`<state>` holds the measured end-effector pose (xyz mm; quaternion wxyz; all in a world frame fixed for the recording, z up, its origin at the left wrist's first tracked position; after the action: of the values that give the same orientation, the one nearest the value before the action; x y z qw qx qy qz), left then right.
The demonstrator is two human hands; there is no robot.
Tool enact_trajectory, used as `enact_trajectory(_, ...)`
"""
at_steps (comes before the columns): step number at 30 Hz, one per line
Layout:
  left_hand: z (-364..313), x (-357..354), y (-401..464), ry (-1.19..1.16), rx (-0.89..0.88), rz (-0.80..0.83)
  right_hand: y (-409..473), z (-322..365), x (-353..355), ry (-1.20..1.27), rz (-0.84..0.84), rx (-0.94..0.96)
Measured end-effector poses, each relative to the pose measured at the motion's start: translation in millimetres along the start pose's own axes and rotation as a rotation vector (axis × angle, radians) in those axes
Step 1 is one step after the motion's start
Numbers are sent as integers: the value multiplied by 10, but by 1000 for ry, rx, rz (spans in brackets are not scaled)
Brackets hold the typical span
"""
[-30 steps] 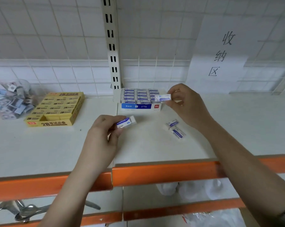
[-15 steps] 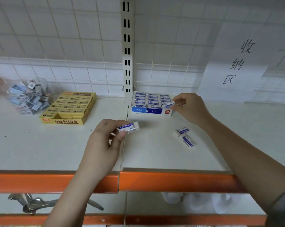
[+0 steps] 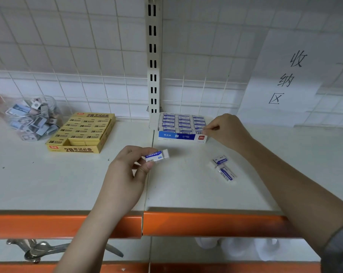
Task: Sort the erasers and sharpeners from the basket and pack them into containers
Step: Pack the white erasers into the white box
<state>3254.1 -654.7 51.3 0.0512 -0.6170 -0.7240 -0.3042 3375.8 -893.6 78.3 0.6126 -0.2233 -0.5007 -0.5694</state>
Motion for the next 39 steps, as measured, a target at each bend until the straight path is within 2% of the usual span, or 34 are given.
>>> enact_trajectory(4,22,9,83,24,-1,-11,29,26,13,-84,39,2)
enact_trajectory(10,56,20,231,50,13,-27,82,70,74,4,62,-49)
enact_trajectory(14,58,15,282,56,14,-13,109,131,65,-185,136,-1)
enact_trajectory(21,-3,-5,474,64,-1,14,-53,167,-69,-480,158,119)
enact_trajectory(23,-21,-2,511,53,-1,6,-72,126,-105,-436,106,108)
enact_trajectory(26,-10,-1,532,65,17,8,-20,104,-32,-179,2,66)
enact_trajectory(28,8,-2,538,72,36,14,78,74,35,-72,80,45)
enact_trajectory(31,14,12,535,68,56,19,194,22,72,-72,264,68)
enact_trajectory(39,15,19,574,64,84,18,301,-12,67,-52,362,50)
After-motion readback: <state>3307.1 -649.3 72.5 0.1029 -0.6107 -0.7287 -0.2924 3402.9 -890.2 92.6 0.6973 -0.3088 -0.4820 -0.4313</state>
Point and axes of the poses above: each hand's wrist, its own y-axis towards the middle knuckle, its own x-axis out of the back of the hand, z = x × y, the point moved 3 cm from there along y, towards the middle knuckle, and after that the axes turned 7 degrees about x, right-handed, at the moved point
